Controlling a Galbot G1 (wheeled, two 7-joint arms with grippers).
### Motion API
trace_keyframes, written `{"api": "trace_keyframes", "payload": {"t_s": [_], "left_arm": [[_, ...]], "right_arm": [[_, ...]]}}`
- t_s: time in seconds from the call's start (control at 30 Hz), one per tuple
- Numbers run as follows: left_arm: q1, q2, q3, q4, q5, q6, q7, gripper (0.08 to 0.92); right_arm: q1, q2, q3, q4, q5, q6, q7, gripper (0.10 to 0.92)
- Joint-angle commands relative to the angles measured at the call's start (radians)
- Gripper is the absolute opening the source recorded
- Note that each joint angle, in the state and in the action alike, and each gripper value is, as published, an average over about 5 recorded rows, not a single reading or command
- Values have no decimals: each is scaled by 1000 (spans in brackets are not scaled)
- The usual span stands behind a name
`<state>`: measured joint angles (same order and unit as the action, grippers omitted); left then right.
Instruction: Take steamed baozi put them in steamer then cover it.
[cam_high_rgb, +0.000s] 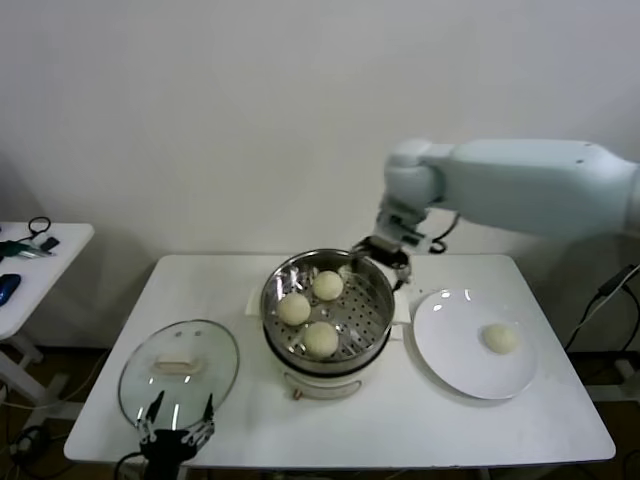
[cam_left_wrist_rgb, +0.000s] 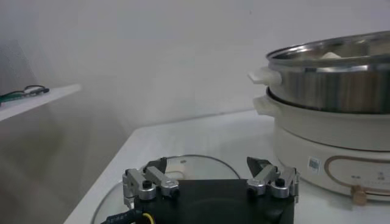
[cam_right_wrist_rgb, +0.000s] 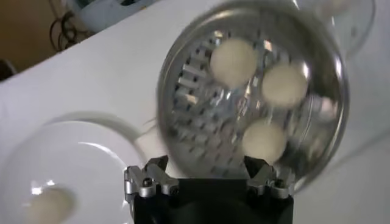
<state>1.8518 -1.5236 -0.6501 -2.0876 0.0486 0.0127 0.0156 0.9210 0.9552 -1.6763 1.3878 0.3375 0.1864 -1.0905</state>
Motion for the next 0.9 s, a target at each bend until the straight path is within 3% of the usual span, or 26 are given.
{"api": "trace_keyframes", "payload": {"t_s": [0.03, 0.3, 0.9], "left_arm": [[-5, -1, 3, 5, 0, 1, 1, 823], [-7, -2, -9, 18, -5, -1, 1, 823], [1, -10, -10, 40, 3, -12, -4, 823]], "right_arm": [[-7, -340, -139, -117, 142, -194, -49, 823], [-324, -414, 75, -179, 2, -312, 24, 823], [-649, -318, 351, -398, -178, -289, 59, 823]]}}
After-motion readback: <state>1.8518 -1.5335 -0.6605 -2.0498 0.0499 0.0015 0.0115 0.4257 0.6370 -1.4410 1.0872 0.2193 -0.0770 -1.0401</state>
